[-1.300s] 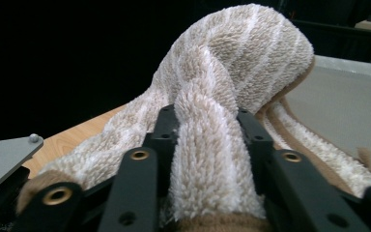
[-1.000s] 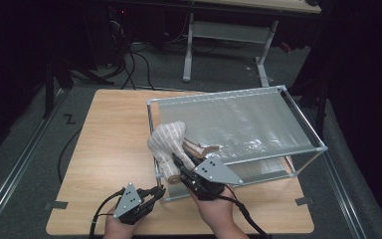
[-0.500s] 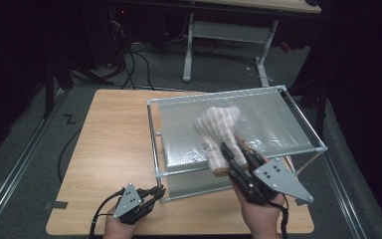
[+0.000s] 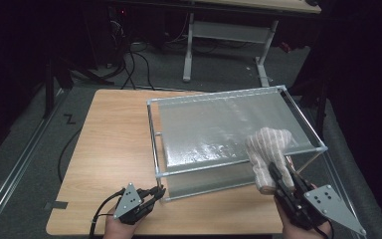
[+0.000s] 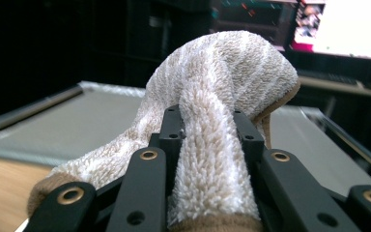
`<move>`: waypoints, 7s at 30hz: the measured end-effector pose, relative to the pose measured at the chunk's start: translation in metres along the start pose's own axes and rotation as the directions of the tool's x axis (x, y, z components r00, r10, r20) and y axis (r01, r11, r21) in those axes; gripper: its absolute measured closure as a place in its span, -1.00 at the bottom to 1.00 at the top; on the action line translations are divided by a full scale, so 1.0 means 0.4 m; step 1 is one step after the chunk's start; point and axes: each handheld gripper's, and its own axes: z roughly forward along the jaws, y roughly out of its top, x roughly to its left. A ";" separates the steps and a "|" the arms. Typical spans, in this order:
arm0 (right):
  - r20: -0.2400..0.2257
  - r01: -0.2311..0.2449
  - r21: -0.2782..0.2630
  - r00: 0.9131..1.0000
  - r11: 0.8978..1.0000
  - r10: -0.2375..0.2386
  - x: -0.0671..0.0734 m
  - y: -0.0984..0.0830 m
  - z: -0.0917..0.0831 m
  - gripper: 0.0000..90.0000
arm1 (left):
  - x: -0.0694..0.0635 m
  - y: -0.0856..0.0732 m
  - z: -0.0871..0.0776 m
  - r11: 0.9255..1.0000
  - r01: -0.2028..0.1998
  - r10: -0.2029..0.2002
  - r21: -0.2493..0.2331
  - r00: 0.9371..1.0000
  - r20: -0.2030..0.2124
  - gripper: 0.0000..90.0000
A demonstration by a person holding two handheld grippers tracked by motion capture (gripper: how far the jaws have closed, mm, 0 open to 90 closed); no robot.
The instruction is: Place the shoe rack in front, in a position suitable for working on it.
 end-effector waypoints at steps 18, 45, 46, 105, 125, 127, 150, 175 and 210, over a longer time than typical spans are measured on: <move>0.090 -0.102 0.296 0.993 0.950 0.079 -0.086 -0.267 0.009 0.61 | 0.000 0.001 0.000 1.000 -0.002 0.002 0.003 1.000 -0.001 0.80; -0.045 0.017 0.556 0.999 0.831 0.010 0.043 -0.382 0.334 0.64 | 0.120 -0.025 -0.166 0.997 0.035 -0.026 0.065 0.989 -0.145 0.80; -0.064 0.031 0.553 0.998 0.832 0.006 0.057 -0.381 0.341 0.64 | 0.128 -0.028 -0.177 0.997 0.037 -0.026 0.065 0.987 -0.156 0.80; 0.194 -0.189 0.467 0.975 0.864 0.108 -0.150 -0.359 0.242 0.62 | 0.148 -0.048 -0.209 0.999 0.010 -0.003 0.038 0.982 -0.187 0.80; 0.216 -0.136 0.296 0.974 0.946 0.073 -0.147 -0.240 0.195 0.61 | 0.149 -0.050 -0.209 0.999 -0.001 0.007 0.034 0.984 -0.181 0.79; 0.220 -0.125 0.261 0.973 0.957 0.067 -0.144 -0.221 0.183 0.61 | 0.149 -0.050 -0.209 0.999 0.000 0.007 0.034 0.984 -0.180 0.79; 0.209 -0.151 0.348 0.975 0.925 0.081 -0.166 -0.290 0.206 0.61 | 0.147 -0.049 -0.205 0.999 -0.002 0.008 0.034 0.984 -0.177 0.79; 0.054 -0.184 0.477 0.982 0.860 0.180 -0.137 -0.360 0.249 0.62 | 0.215 -0.043 -0.205 0.993 0.114 -0.098 0.029 0.940 -0.326 0.81; 0.230 -0.112 0.258 0.972 0.960 0.051 -0.161 -0.196 0.196 0.61 | 0.295 -0.064 -0.234 0.993 0.121 -0.113 -0.011 0.887 -0.447 0.80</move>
